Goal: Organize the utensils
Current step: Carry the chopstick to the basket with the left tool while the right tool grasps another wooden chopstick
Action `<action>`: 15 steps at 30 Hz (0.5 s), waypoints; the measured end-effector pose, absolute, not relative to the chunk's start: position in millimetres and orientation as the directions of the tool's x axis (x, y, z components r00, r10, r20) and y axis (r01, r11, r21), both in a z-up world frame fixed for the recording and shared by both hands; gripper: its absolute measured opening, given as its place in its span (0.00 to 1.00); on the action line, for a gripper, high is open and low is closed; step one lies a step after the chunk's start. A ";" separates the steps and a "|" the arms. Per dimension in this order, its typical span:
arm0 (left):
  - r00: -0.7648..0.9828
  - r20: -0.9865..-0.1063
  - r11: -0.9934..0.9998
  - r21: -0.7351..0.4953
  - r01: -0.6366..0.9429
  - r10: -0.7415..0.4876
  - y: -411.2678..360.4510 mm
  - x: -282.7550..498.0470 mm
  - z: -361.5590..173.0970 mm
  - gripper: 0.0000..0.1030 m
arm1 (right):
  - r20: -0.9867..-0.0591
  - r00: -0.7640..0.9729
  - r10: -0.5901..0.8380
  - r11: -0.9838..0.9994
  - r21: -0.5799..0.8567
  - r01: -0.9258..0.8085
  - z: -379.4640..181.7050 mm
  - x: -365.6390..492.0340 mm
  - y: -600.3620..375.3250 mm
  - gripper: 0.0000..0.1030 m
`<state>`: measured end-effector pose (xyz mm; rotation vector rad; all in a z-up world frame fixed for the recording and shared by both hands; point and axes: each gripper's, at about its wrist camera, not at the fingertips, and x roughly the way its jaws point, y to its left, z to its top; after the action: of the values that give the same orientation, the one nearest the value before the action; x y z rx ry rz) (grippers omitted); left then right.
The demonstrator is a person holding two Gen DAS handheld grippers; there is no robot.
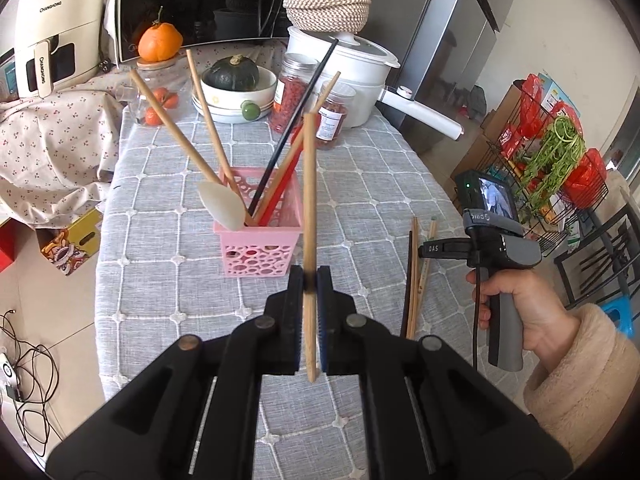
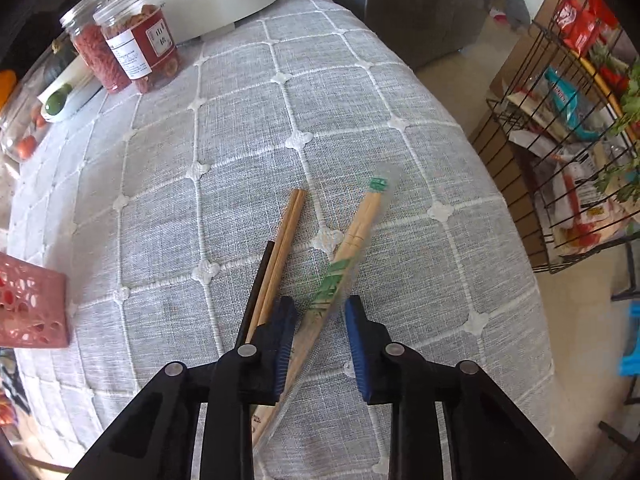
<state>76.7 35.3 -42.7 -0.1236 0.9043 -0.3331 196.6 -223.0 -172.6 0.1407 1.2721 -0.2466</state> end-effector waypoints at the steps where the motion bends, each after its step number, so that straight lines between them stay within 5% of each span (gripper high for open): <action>1: 0.576 -0.748 0.943 -0.242 0.227 -0.330 37.3 76.5 -42.0 0.07 | -0.955 0.276 -0.113 0.964 -0.039 0.261 -172.2 195.9 -223.0 0.19; 6: 0.593 -0.736 0.945 -0.244 0.216 -0.326 45.1 76.3 -38.4 0.07 | -0.951 0.306 -0.050 0.971 0.026 0.239 -168.5 189.9 -231.4 0.05; 15: 0.633 -0.701 0.945 -0.248 0.215 -0.328 54.0 70.9 -28.8 0.07 | -0.892 0.441 0.099 0.956 0.208 0.206 -121.8 163.5 -256.0 0.05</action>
<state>70.9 54.0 -28.8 -0.1455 0.8293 -0.3120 163.5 -256.0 -121.8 0.3056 1.1166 -0.0676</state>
